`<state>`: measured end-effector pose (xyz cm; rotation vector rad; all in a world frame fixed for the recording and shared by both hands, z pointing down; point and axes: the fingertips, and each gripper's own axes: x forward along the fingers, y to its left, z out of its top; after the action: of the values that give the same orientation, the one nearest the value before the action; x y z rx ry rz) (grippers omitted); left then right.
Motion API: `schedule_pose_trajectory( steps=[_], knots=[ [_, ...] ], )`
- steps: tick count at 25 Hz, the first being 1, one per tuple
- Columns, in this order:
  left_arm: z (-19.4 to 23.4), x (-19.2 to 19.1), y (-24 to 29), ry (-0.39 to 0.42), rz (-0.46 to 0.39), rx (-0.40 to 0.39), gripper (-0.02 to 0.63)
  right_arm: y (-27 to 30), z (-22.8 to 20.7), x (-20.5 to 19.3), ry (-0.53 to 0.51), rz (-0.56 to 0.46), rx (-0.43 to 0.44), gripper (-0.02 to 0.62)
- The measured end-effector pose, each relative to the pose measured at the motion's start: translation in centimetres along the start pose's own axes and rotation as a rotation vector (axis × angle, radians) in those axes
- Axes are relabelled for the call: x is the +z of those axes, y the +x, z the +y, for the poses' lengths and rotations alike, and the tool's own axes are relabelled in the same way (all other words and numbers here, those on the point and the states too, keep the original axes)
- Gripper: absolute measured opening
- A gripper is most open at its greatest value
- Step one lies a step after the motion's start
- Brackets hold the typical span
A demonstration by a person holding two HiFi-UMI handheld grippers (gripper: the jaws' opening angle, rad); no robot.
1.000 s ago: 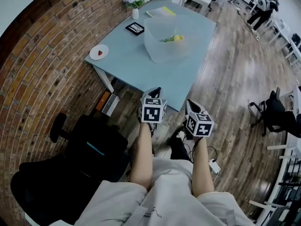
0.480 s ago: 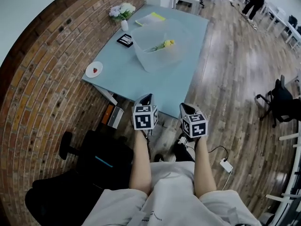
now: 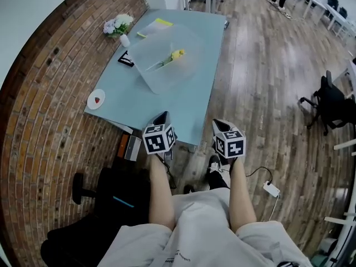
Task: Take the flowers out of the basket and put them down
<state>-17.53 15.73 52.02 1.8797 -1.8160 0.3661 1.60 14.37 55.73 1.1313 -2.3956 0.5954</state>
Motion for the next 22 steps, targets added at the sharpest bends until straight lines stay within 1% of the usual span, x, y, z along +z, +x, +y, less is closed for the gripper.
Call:
schedule_pose_trajectory(
  steps=[2,6,9,11,13,14,19,22],
  knots=[
    [-0.3,0.5,0.6,-0.007,-0.003,-0.004,0.02,0.5,-1.2,0.0,0.022,0.01,-0.007,0.017],
    [-0.2,1.4,1.9,-0.055,-0.021,-0.009,0.02,1.6,-2.4,0.6,0.018,0.011,0.001,0.015],
    [-0.1,1.7,3.0,-0.059,-0.015,0.014,0.02,1.9,-3.4,1.0,0.02,0.01,-0.001,0.015],
    [-0.5,2.1,3.7,-0.094,-0.028,0.005,0.02,1.8,-4.3,1.8,0.021,-0.004,-0.01,0.017],
    [-1.3,2.7,4.5,-0.147,-0.046,-0.026,0.02,1.8,-5.3,2.8,0.026,-0.022,-0.019,0.016],
    [-1.6,2.8,5.0,-0.159,-0.046,-0.035,0.02,1.9,-5.8,3.2,0.03,-0.027,-0.023,0.017],
    [-2.8,2.9,6.5,-0.114,-0.022,-0.038,0.02,2.6,-7.0,4.4,0.029,-0.031,-0.027,0.015],
    [-2.7,3.5,6.9,-0.088,-0.016,-0.016,0.02,3.4,-7.2,5.2,0.015,-0.025,-0.011,0.017]
  ],
)
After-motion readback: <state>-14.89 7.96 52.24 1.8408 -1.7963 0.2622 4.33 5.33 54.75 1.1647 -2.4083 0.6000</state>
